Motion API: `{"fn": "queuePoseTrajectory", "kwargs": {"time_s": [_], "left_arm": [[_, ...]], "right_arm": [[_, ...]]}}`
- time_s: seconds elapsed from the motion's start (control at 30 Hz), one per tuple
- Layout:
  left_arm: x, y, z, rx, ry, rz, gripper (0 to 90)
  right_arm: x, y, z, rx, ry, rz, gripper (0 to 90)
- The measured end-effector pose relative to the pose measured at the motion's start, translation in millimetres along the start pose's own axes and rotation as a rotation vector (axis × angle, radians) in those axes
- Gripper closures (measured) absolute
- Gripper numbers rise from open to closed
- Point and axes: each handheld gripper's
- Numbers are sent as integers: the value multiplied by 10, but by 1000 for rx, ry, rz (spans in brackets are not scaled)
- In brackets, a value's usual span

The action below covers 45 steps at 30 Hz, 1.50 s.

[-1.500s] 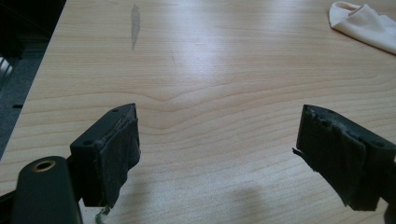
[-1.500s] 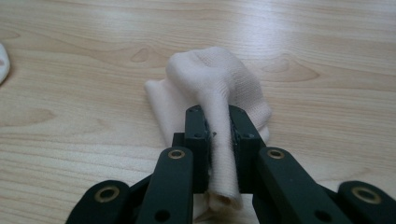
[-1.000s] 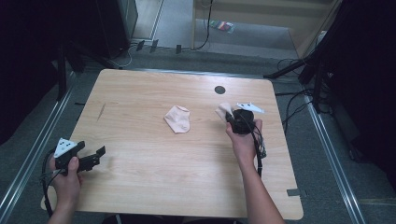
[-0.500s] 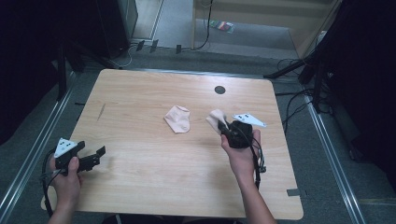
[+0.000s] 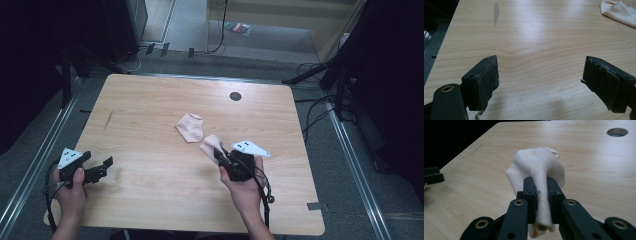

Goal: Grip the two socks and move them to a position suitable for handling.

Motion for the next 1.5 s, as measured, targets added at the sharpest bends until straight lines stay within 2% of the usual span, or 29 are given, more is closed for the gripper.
{"fn": "queuePoseTrajectory", "kwargs": {"time_s": [0.2,0.33,0.53,0.57,0.6,0.63,0.67,0.73,0.87,0.93,1.0,1.07,1.3,1.5], "left_arm": [[0,0,0,0,0,1,140],[1,0,0,1,0,1,140],[-1,1,-1,3,2,2,140],[-2,1,-1,3,2,2,140],[-2,1,-1,2,2,2,140],[-1,-1,0,-1,2,2,140],[1,-5,1,-4,3,3,140],[-1,-9,3,-9,3,5,139],[-29,-30,-17,-5,30,-5,138],[-54,-62,-61,-28,5,18,139],[-123,-86,-112,-44,10,39,139],[-226,-81,-142,-38,31,50,139],[-606,-6,-181,-33,59,161,139],[-937,45,-175,-12,106,235,139]], "right_arm": [[180,75,220,40,8,-35,814],[283,169,377,81,-5,-51,814],[385,306,565,122,-25,-39,804],[386,329,587,124,-26,-42,772],[385,360,607,134,-25,-60,662],[380,377,606,141,-17,-82,512],[365,365,583,135,1,-95,432],[303,278,485,84,21,-95,404],[122,92,296,1,54,-81,459],[56,46,276,-8,67,-89,511],[20,45,282,-2,52,-97,535],[5,52,302,17,52,-99,548],[17,182,418,88,27,-118,591],[61,289,496,130,9,-128,621]]}}
Point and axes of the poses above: each handheld gripper's, and its own axes: y roughly forward along the jaws, z roughly out of its underside, x roughly to its left, and after that the axes turned 5 degrees about z, right-handed
